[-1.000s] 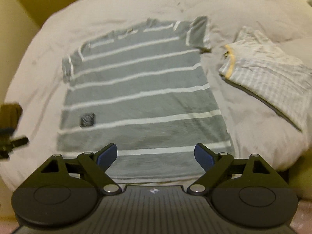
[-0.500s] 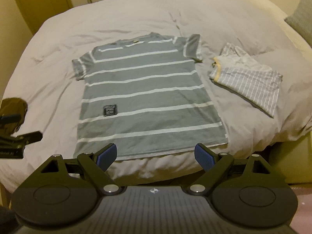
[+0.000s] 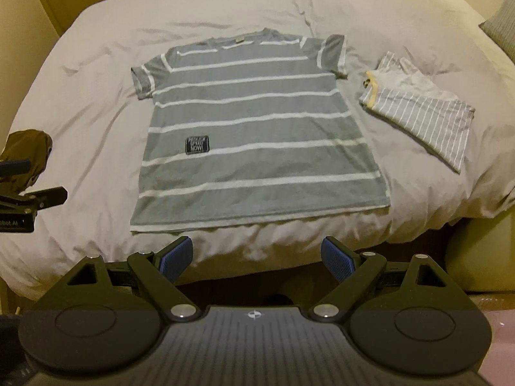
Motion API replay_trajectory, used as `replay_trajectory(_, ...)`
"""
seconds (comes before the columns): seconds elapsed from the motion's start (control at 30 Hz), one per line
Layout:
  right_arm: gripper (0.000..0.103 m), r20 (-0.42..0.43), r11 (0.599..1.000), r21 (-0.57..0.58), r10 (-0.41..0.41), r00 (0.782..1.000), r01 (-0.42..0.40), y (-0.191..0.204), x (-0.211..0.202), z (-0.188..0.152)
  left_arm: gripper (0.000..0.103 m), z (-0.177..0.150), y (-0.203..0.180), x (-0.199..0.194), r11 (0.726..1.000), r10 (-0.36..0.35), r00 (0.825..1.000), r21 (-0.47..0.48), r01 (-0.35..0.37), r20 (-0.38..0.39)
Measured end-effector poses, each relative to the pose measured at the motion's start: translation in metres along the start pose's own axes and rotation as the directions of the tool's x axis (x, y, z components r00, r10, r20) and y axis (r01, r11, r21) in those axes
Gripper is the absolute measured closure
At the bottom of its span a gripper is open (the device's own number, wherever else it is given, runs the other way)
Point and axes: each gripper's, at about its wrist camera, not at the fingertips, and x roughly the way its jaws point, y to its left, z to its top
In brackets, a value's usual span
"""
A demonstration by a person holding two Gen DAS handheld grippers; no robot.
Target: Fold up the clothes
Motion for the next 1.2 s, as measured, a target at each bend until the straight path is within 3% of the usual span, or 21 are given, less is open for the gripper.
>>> replay_trajectory(0.47,0.014,0.003,1.0,0.014,-0.011,1.0,0.011,0.005,0.003,0.007,0.001,0.001,0.017,0.004,1.0,0.011,1.0,0.02,-0.011,-0.009)
replay_trajectory(0.67,0.014,0.006,1.0,-0.022,0.008,1.0,-0.008,-0.003,0.017,0.028,0.001,0.02,0.03,0.025,0.998,0.043,0.999,-0.039,-0.044,-0.008)
replay_trajectory(0.9,0.014,0.055,0.984,-0.155,0.094,0.994,-0.084,0.009,0.049,0.083,0.001,0.054,0.062,0.047,0.984,0.134,0.991,-0.118,-0.134,-0.01)
replay_trajectory(1.03,0.014,0.072,0.957,-0.262,0.149,0.986,-0.125,0.029,0.065,0.109,0.001,0.074,0.085,0.055,0.967,0.204,0.979,-0.154,-0.203,-0.007)
replay_trajectory(1.2,0.014,0.088,0.915,-0.369,0.208,0.974,-0.162,0.051,0.085,0.139,0.001,0.097,0.114,0.065,0.957,0.23,0.973,-0.179,-0.227,-0.005)
